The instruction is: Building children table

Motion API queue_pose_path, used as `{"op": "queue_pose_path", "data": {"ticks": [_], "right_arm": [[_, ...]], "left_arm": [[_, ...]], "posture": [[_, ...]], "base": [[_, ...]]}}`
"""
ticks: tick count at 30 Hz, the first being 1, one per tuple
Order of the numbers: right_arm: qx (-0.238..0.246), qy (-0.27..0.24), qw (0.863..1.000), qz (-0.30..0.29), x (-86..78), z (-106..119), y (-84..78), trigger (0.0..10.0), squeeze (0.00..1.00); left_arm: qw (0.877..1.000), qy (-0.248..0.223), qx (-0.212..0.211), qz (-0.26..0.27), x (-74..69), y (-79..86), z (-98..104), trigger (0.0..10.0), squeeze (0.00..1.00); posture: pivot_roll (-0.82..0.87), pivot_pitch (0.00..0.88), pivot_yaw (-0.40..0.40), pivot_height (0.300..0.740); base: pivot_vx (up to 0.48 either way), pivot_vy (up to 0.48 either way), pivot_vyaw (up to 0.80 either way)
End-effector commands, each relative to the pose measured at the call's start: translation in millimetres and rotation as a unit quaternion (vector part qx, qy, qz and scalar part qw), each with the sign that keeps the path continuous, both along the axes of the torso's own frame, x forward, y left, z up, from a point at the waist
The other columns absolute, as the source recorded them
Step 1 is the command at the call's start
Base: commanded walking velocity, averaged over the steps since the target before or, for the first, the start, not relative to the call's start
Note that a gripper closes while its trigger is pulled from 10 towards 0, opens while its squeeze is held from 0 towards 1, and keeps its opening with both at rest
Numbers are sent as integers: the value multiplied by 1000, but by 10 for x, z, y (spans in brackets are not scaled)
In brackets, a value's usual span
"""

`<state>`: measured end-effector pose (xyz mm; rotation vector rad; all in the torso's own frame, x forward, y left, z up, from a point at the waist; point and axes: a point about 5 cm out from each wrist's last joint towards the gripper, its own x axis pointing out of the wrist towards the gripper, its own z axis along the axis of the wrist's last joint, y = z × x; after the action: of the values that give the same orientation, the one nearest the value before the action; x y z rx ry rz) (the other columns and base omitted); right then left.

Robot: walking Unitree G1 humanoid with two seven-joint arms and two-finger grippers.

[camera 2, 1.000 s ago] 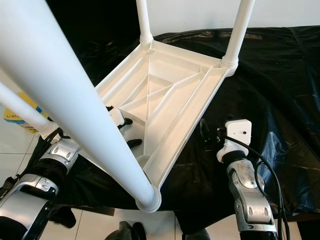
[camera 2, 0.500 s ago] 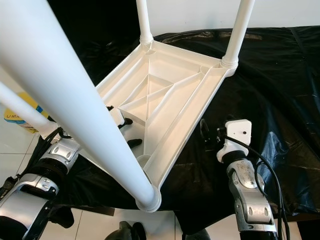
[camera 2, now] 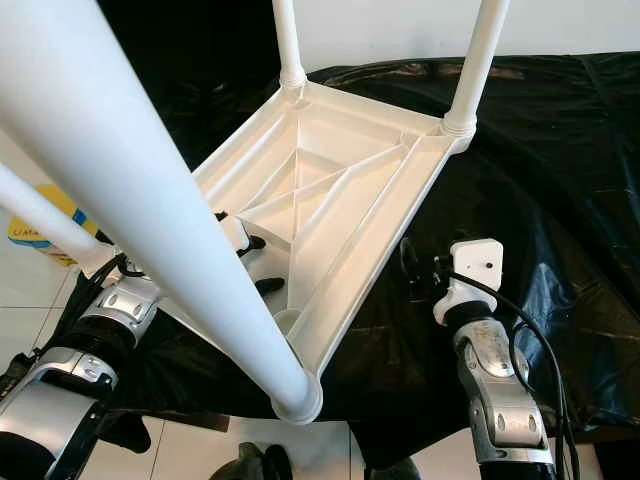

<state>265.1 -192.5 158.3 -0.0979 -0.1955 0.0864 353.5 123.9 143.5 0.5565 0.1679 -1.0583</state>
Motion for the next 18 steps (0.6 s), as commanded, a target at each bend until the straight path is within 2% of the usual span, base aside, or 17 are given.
{"op": "queue_pose_path", "data": {"ticks": [1,18], "right_arm": [[1,4,1000,-1,-22,-13,5,10000,0],[1,4,1000,-1,-22,-13,5,10000,0]], "left_arm": [[999,36,27,5,-52,68,-186,9255,0],[999,36,27,5,-52,68,-186,9255,0]], "posture": [[-162,188,104,740],[-162,188,104,740]], "base": [[0,0,0],[0,0,0]]}}
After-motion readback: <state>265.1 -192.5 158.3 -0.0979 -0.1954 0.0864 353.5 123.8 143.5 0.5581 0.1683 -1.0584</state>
